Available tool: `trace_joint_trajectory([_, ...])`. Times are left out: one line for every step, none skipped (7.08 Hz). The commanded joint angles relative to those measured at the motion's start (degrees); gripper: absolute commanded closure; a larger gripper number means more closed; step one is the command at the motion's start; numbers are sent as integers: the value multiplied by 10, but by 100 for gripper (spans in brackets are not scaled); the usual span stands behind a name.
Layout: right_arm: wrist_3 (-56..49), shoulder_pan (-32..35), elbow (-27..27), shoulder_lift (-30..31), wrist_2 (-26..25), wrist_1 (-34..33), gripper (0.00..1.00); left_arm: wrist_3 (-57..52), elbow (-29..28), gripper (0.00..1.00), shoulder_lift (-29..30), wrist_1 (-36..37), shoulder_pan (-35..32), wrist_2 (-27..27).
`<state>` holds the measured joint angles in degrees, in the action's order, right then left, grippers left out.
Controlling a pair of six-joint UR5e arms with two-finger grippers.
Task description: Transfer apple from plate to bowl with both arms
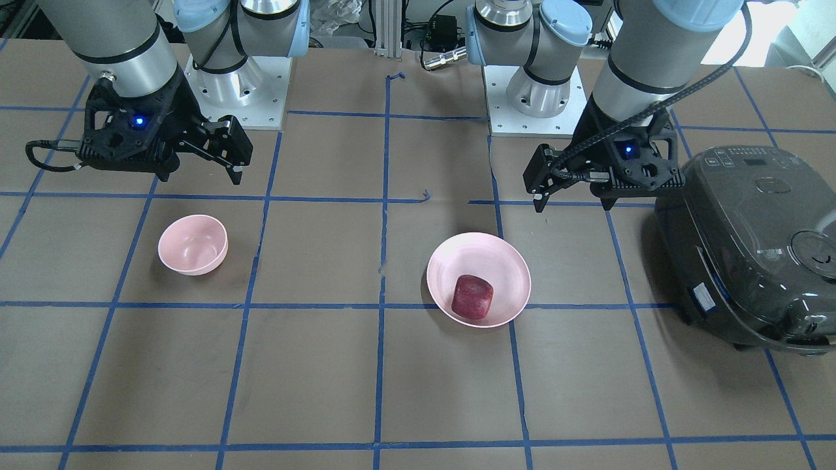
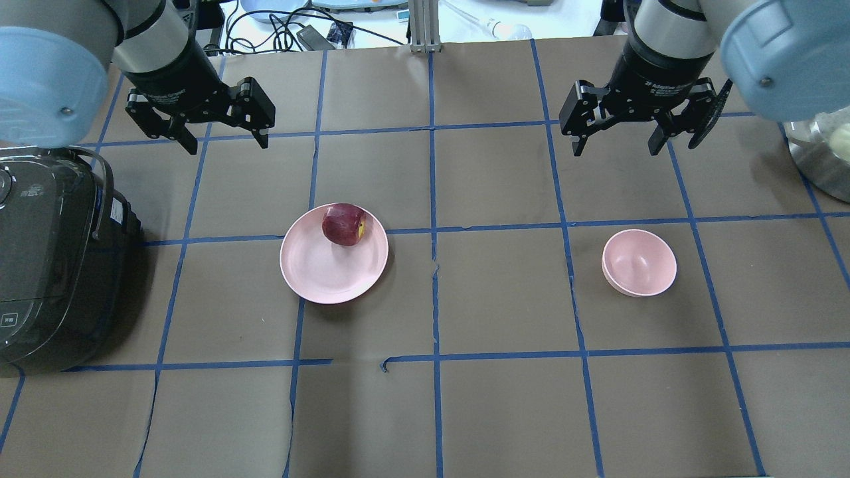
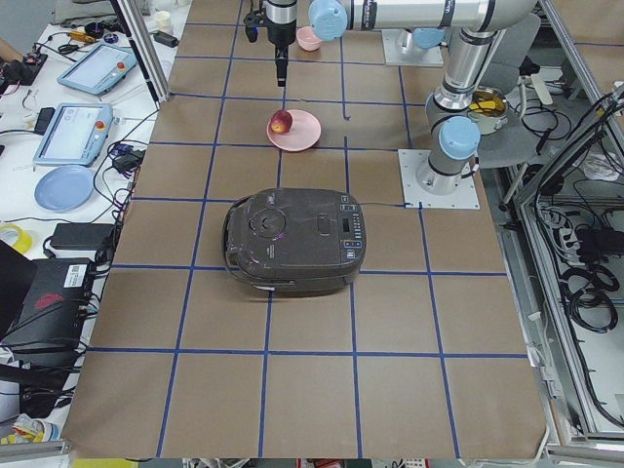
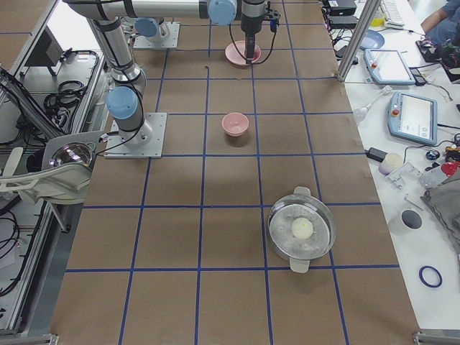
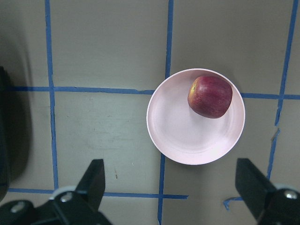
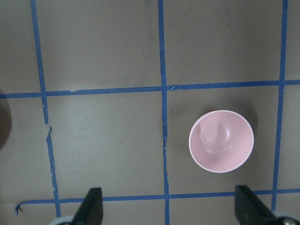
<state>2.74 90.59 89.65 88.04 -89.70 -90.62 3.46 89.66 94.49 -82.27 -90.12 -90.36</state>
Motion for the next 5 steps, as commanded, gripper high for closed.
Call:
trace_joint_trajectory([-6, -25, 2, -18, -4, 2, 0, 5, 28, 0, 42, 47, -29, 3])
trace_joint_trajectory([-7, -66, 6, -36, -4, 3, 0, 0, 51, 0, 60, 94, -47, 3])
trace_joint_trajectory([-9, -116, 29, -46, 1, -2, 0, -1, 78, 0, 74, 133, -65, -3])
trace_joint_trajectory([-56, -152, 60, -52, 7, -25, 0, 1, 105, 0, 93, 183, -72, -3])
trace_joint_trajectory([-123, -162, 99, -59, 1, -52, 0, -1, 131, 0, 109, 226, -78, -3])
